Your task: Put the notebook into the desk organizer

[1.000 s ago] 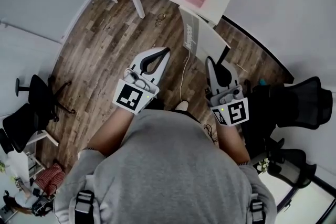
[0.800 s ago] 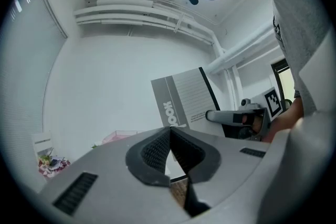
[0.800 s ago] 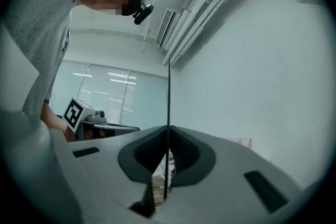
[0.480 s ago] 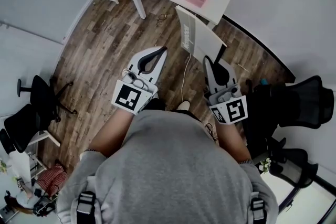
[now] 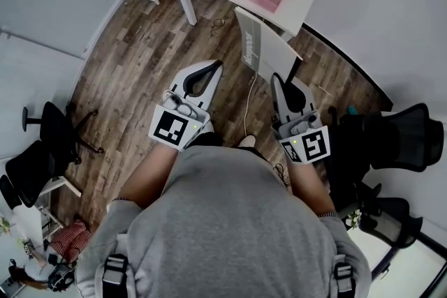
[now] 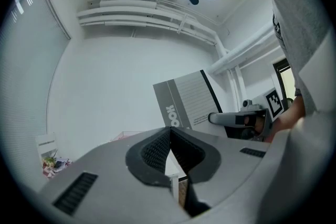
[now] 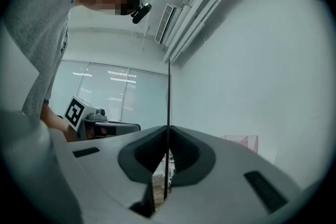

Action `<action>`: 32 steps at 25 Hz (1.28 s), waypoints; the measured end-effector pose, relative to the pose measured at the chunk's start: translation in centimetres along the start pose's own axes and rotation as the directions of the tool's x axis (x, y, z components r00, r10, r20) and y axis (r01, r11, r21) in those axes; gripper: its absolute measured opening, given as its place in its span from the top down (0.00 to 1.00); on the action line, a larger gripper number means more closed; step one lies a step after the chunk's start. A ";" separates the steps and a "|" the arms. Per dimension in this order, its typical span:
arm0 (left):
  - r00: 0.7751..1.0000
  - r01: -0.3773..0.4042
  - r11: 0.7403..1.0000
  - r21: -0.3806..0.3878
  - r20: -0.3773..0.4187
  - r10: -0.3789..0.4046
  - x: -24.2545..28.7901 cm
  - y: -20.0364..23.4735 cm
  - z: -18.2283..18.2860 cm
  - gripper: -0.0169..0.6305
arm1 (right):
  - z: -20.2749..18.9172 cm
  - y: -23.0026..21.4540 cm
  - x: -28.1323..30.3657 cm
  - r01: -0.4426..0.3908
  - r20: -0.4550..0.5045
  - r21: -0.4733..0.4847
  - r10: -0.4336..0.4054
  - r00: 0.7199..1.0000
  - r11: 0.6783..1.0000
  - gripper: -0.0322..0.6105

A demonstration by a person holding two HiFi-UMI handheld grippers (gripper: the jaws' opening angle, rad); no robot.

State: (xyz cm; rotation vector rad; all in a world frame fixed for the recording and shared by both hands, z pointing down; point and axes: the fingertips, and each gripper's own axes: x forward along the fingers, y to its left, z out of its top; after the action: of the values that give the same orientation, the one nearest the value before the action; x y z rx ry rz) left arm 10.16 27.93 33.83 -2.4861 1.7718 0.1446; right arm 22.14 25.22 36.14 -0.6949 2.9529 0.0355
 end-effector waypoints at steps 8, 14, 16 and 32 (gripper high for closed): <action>1.000 0.023 1.000 -0.007 0.012 -0.023 -1.4 4.9 -0.2 0.94 | -0.8 1.8 4.3 0.034 -0.015 -0.016 -0.034 0.999 0.999 0.93; 0.999 0.035 0.999 -0.020 0.005 -0.035 -2.6 8.8 -0.8 0.94 | -1.8 2.8 7.2 0.065 -0.036 -0.010 -0.065 0.997 0.998 0.93; 1.000 0.031 0.999 -0.024 0.002 -0.031 -2.8 10.0 -0.9 0.94 | -1.7 3.1 8.2 0.069 -0.034 -0.012 -0.070 0.997 0.998 0.93; 0.999 0.037 0.999 -0.022 -0.019 -0.037 4.1 15.7 -2.9 0.94 | -3.8 -3.1 15.2 0.072 -0.031 0.024 -0.071 0.997 0.997 0.93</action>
State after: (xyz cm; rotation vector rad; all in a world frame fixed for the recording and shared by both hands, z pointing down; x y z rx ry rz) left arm -3.28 18.57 35.94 -2.5422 1.7395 0.1374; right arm 9.63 15.56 38.27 -0.8036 2.9488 -0.0176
